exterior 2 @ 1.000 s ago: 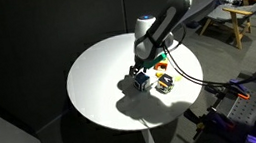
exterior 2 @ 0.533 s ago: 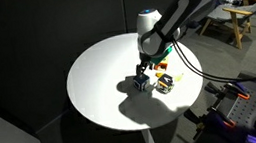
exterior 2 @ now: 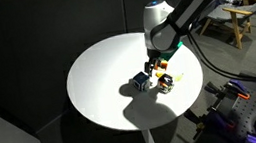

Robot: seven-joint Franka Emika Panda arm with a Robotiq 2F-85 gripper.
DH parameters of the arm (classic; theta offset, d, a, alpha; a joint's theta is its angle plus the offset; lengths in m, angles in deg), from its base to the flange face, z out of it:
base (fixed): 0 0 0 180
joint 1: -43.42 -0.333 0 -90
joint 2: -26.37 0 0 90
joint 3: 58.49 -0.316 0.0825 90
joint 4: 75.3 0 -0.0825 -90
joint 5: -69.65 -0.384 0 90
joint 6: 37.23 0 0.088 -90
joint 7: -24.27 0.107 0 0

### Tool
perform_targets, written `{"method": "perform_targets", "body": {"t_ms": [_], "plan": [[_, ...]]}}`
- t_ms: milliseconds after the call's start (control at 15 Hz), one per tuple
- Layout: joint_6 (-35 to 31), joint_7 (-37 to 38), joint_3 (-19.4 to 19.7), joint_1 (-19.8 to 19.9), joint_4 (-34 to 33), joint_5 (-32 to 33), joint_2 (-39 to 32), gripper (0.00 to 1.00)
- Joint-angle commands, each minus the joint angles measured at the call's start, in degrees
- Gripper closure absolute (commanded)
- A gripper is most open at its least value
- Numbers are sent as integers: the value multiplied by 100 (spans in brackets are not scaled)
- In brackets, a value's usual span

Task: Pick up the block with the number four on it and move it to the left side of the table

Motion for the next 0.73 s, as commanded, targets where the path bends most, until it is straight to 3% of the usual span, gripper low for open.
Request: {"method": "perform_targets", "body": {"t_ms": [0,667], "plan": [[-169,319,67,-65,475,82,508,0],[-275,373,8,12,570,0,589,0]]}}
